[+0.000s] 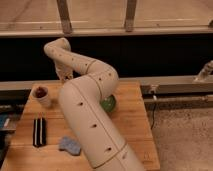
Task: Stand the bottle upright
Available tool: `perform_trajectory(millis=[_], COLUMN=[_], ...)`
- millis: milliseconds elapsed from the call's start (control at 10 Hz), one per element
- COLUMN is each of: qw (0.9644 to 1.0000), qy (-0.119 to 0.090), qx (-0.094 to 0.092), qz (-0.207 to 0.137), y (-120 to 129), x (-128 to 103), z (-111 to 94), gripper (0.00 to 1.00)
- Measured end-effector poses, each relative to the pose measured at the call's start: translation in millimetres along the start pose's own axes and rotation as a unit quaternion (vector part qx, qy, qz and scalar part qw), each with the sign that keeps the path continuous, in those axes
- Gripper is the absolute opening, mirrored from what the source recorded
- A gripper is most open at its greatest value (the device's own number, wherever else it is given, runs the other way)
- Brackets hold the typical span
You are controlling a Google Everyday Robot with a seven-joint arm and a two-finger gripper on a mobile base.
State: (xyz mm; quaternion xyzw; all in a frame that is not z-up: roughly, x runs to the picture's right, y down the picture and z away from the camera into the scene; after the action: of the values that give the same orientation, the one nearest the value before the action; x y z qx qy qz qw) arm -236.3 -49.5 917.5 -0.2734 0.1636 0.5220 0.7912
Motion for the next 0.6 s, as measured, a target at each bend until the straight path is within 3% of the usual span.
perform_trajectory(millis=[300,600], qw=[0.9996,0.9982], qy=[-0.027,-0.058], qx=[0.001,-0.012], qz=[-0.004,0.005], y=[-0.9,-12.2], x=[-9.9,-7.5], z=[-26.2,-48.4], gripper=[0.00,0.00])
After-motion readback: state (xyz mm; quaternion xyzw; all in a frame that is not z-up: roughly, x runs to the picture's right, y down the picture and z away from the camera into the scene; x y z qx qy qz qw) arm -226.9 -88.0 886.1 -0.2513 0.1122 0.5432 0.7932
